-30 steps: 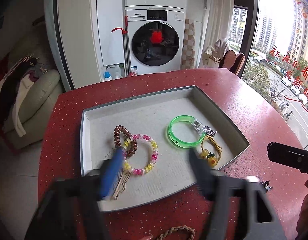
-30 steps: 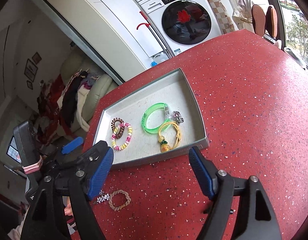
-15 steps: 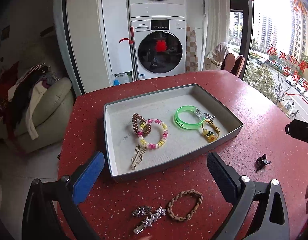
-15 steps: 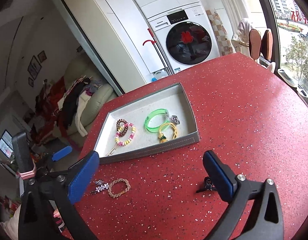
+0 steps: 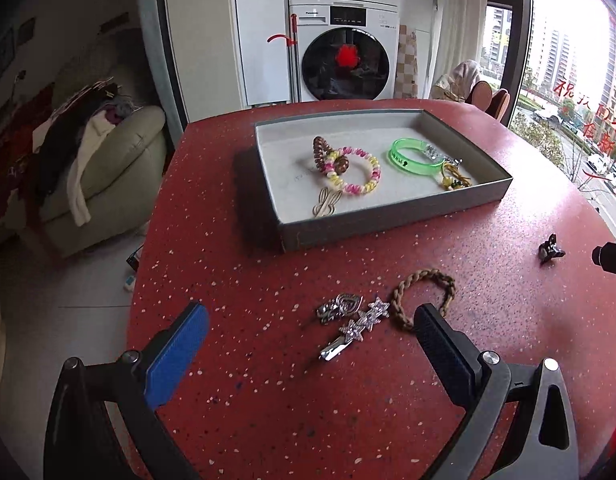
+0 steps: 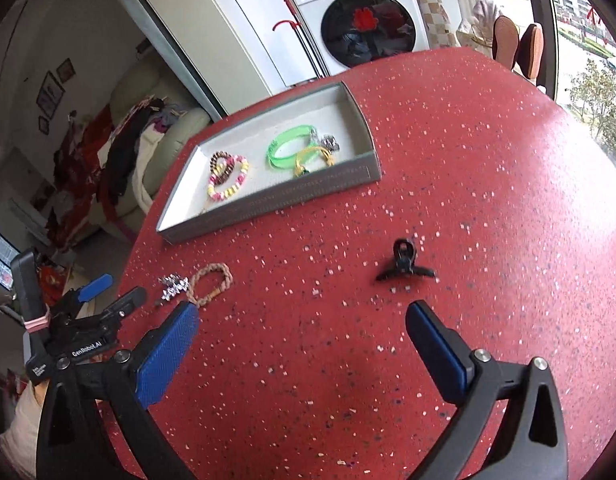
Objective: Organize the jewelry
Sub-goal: 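Withdraw both tools from the tray back over the table, then grasp the black claw clip with the right tool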
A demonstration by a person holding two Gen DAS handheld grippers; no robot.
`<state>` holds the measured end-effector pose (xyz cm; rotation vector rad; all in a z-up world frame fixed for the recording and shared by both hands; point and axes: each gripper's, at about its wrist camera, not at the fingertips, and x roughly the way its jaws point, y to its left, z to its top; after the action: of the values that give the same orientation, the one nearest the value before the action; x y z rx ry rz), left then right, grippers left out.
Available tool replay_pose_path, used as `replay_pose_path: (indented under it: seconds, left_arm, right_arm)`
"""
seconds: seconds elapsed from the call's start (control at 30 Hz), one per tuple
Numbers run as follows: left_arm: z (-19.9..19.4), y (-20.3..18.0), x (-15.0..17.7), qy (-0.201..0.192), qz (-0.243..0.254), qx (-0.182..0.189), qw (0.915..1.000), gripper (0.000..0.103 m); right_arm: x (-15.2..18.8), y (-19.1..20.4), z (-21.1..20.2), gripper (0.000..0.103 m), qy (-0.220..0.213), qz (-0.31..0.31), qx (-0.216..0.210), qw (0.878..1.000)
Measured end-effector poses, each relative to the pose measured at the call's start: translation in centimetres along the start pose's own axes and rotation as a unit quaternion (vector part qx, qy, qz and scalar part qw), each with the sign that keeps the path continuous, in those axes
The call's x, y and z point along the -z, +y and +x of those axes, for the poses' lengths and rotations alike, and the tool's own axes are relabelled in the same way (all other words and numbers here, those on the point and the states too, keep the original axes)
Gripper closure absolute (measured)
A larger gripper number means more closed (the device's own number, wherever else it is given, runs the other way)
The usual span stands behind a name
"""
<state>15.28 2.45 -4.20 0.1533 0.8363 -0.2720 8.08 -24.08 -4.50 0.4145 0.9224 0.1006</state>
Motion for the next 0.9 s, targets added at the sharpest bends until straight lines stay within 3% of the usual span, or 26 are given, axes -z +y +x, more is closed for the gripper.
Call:
replay_pose_path:
  seconds: [0.3, 0.9]
  left_arm:
    - [1.2, 0.9, 1.2, 0.017, -0.014, -0.027, 0.9994, 0.0]
    - [3.3, -1.4, 1.1, 0.04, 0.028, 0.012, 0.9987, 0.0]
  right_arm:
    - [1.5, -1.7, 0.5, 0.0, 0.011, 0.007, 0.05, 0.999]
    - [-2.3, -3.2, 2.6, 0.005, 0.011, -0.017, 0.104, 0.994]
